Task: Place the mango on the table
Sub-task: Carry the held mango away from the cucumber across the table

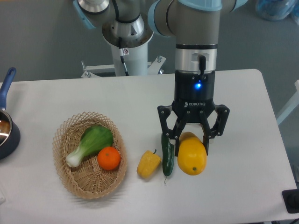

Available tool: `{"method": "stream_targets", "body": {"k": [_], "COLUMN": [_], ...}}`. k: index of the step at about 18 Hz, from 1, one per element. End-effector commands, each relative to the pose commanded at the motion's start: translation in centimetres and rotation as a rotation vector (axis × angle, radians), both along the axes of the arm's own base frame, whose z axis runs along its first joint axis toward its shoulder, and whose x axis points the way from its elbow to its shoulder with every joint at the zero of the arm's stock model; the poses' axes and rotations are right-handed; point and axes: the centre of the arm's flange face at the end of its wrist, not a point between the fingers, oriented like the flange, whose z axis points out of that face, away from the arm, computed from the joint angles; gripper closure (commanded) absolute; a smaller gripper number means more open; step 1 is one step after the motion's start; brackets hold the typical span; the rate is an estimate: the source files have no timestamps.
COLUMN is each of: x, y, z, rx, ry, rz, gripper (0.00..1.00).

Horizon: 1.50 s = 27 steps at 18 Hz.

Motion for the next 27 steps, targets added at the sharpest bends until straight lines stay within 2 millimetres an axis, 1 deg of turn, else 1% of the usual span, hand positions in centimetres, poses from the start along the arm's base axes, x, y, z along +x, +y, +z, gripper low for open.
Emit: {"method": "stream_targets", "body": {"k": [4,7,8,9,12,13,14,15,17,19,20,22,24,26,27], "x": [0.2,0.1,-0.8,-1.4,-3.0,-3.5,-4.2,-5.0,-6.7,-7.8,-8.0,-8.5,-9.1,-9.9,-10.6], "y": [-0.1,-0.3,-1.2,-1.6,-1.6,-1.9,-2.0,-1.7,-0.8,0.0,0.2,0.5,0.8,0.5,0.7], "z": [-1.9,-4.2,-5.5,-6.0,-10.6,-11.6,-12.6,-13.7,-14.9,-17.3,-17.4,-18.8,-20.6,-22.4,-23.6], "rx": [-0.050,-0.105,-0.138,-0.161,-0.303,-0.352,-0.386,-0.404,-0.449,-0.489,-0.485,-0.475,-0.461,-0.469,-0.475], "ry": [0.024,0.055,0.079,0.110,0.147,0.159,0.165,0.161,0.160,0.149,0.145,0.127,0.102,0.077,0.067], "rz": [-0.059,-0.140,-0.181,-0.225,-0.363,-0.373,-0.373,-0.373,-0.364,-0.347,-0.339,-0.308,-0.260,-0.254,-0.257], "gripper": [0.64,0.64,0.64,0.64,0.64,0.64,0.64,0.64,0.64,0.64,0.64,0.64,0.64,0.64,0.64]}}
